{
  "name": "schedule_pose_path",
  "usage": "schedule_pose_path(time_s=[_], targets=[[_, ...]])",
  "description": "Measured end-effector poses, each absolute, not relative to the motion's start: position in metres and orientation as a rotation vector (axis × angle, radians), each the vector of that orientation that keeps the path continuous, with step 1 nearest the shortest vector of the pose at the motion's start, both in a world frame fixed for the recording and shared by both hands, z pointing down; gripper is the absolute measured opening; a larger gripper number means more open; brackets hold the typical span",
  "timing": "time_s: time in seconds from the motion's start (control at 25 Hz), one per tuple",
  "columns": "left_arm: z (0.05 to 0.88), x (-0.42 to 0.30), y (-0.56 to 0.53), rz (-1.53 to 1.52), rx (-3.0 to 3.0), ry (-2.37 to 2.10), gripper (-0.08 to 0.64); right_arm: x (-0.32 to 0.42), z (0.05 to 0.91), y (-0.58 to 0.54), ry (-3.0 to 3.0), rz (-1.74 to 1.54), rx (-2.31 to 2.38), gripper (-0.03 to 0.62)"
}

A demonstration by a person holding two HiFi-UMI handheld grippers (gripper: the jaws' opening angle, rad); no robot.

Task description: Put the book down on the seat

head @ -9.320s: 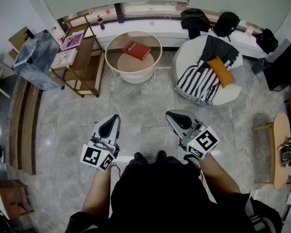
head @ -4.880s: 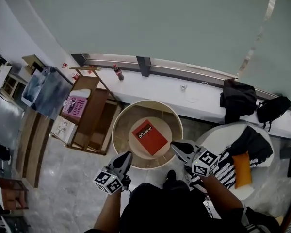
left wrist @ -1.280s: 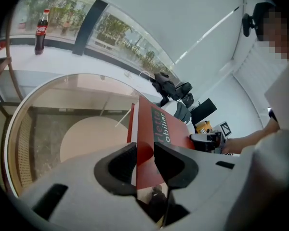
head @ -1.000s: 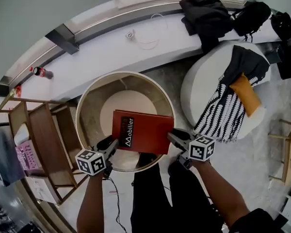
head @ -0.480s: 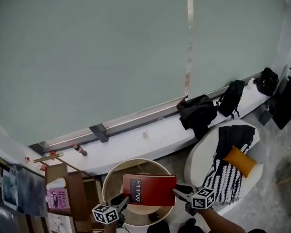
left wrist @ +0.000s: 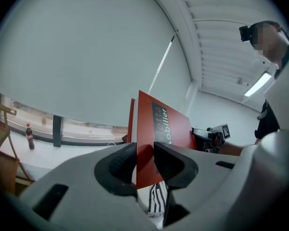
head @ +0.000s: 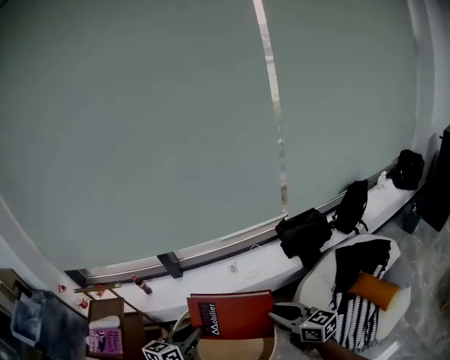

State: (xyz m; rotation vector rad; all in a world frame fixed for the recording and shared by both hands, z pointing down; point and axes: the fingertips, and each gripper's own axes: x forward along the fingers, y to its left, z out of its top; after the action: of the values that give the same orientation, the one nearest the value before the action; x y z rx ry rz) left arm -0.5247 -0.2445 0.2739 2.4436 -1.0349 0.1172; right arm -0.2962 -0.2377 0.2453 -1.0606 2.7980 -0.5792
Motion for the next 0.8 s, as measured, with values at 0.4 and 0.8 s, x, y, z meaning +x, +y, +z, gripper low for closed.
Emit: schedule_pose_path(time_s=[0.4,0.8], targets=[[0.189,-0.482,-0.241,0.081,2.717,-0.989,0.118,-0.244,0.12,-0.204,2.58,-0.142,-1.058,0.101],[0.126,-0.442,-0.242,-0.025,2.854,-0.972,0.114,-0.206,0.063,-0.185,2.531,0.085,-1.096,0.1]])
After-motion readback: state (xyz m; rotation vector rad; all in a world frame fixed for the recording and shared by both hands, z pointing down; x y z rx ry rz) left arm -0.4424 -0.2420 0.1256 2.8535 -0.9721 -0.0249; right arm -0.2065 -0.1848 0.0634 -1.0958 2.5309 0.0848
